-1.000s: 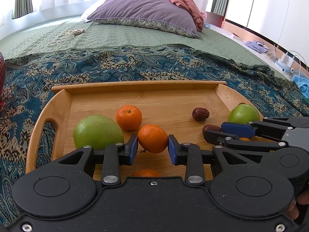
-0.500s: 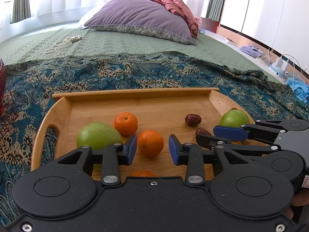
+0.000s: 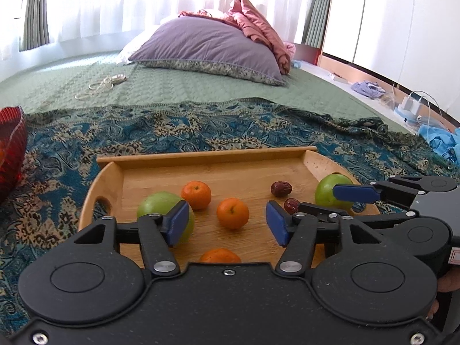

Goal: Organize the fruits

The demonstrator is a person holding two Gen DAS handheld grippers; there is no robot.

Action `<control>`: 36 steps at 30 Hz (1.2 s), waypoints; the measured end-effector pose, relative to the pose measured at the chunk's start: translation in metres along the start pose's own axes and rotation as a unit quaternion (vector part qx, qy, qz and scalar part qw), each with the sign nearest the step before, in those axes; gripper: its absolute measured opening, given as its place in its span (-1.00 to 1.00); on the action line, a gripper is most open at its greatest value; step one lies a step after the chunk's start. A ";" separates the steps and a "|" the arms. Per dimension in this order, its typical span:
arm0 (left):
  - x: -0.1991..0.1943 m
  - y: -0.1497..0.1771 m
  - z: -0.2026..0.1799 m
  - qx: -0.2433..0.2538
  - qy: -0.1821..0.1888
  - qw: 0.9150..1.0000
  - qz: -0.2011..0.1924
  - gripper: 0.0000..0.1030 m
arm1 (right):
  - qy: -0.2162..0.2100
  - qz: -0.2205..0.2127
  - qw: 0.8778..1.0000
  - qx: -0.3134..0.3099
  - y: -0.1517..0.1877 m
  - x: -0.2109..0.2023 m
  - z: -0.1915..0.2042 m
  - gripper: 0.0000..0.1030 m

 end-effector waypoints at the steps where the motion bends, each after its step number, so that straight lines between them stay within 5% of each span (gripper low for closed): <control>1: -0.003 0.000 0.000 0.003 -0.001 1.000 -0.003 0.18 | 0.001 -0.003 1.000 -0.001 0.000 -0.003 0.000 0.34; 15: -0.032 0.007 -0.002 0.006 -0.013 1.000 -0.023 0.57 | 0.014 -0.033 0.999 -0.004 -0.001 -0.033 -0.002 0.67; 36: -0.059 0.026 0.008 -0.024 -0.029 0.999 -0.035 0.83 | 0.024 -0.044 0.998 0.026 0.015 -0.055 -0.010 0.78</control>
Point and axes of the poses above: each gripper's, at about its wrist camera, not at the fingertips, and x roughly the way its jaws point, z to its left, y to its underside, the point moved 2 cm from there along x, roughly the way its jaws point, and after that the axes turned 6 degrees about -z, right-handed, at the moved point
